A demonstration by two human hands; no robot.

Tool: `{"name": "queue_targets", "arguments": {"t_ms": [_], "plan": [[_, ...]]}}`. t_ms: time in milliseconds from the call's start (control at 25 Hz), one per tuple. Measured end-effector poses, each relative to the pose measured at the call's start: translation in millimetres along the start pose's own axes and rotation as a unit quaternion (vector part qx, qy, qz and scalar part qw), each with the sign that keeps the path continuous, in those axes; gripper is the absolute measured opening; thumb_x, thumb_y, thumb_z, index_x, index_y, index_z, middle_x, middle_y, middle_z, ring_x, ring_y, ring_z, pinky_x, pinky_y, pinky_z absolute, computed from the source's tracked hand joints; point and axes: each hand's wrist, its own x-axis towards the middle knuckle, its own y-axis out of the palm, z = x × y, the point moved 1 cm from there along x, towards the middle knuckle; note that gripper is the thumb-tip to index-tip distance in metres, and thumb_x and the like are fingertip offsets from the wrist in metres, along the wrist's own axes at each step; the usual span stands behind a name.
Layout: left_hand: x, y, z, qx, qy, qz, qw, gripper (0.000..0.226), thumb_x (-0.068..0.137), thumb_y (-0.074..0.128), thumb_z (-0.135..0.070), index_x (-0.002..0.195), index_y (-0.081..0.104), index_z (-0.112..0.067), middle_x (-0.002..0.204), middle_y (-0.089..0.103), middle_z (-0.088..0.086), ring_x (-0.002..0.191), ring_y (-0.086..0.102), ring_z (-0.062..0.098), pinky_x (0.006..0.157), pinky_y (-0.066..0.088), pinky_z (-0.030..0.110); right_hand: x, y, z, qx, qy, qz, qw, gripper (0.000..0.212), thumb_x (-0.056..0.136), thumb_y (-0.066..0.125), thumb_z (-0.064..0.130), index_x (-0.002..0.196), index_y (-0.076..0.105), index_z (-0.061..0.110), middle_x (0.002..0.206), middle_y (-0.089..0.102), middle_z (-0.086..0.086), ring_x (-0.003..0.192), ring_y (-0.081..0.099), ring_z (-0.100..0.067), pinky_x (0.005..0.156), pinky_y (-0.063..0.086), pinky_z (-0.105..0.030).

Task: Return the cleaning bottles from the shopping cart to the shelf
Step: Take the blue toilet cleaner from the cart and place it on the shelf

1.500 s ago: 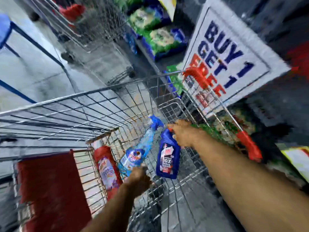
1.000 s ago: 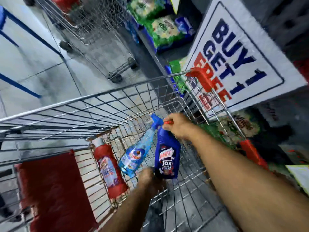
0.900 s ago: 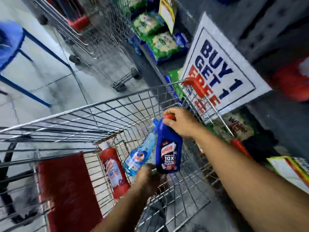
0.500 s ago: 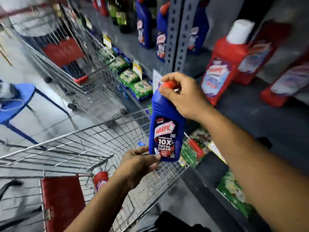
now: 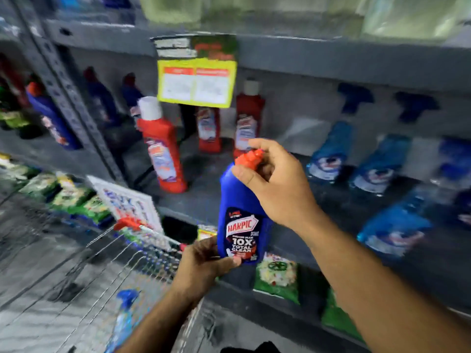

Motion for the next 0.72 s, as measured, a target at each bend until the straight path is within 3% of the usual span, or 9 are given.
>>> {"name": "queue_targets", "arguments": {"t_ms": [160,280,400,600,720], "plan": [[23.7,84.6,16.8,0.127,0.049,0.122,0.983,0.027,0.061,0.085,-0.005,0.086,0.077,-0.010,0.083,0.079,0.002,0.075,0.069,0.011,0.069,0.056,0.025,-43.3,-104.9,-13.5,-0.044,0.029,-0.101,0.993,0.040,0.074,0.072,0.035,0.109,0.054,0.040,0.098,0.069,0.010,0.090,0.066,-0.007,0.088,0.053,-0.031],[25.0,158.8,34.4,0.215,0.062,0.149,0.963,0.025,0.057,0.088,-0.023,0.080,0.077,-0.023,0.074,0.077,-0.011,0.065,0.067,0.001,0.063,0.051,0.022,-78.5,-170.8,-25.8,-0.075,0.037,-0.175,0.981,0.040,0.071,0.072,0.036,0.107,0.055,0.040,0.098,0.071,0.007,0.091,0.068,-0.010,0.089,0.054,-0.037],[12.8,238.2,50.3,0.243,0.074,0.185,0.949,0.030,0.054,0.087,-0.037,0.081,0.075,-0.031,0.079,0.077,-0.016,0.071,0.070,-0.002,0.068,0.056,0.023,-114.8,-236.2,-36.4,-0.097,0.053,-0.232,0.966,0.039,0.071,0.072,0.033,0.106,0.056,0.041,0.096,0.071,0.010,0.090,0.069,-0.009,0.089,0.054,-0.035],[-6.5,345.0,58.6,0.258,0.105,0.238,0.930,0.040,0.062,0.085,-0.033,0.098,0.072,-0.024,0.089,0.075,-0.015,0.080,0.069,-0.004,0.068,0.052,0.011,-153.9,-329.6,-51.9,-0.106,0.072,-0.286,0.950,0.040,0.078,0.074,0.023,0.112,0.058,0.035,0.095,0.070,0.016,0.090,0.067,-0.001,0.087,0.052,-0.024],[-5.1,392.3,64.3,0.282,0.129,0.230,0.922,0.045,0.061,0.080,-0.046,0.099,0.070,-0.023,0.092,0.077,-0.008,0.080,0.071,0.003,0.073,0.059,0.031,-161.9,-369.0,-57.5,-0.100,0.074,-0.297,0.947,0.038,0.081,0.071,0.015,0.114,0.058,0.030,0.091,0.069,0.019,0.088,0.066,0.006,0.082,0.050,-0.014]]}}
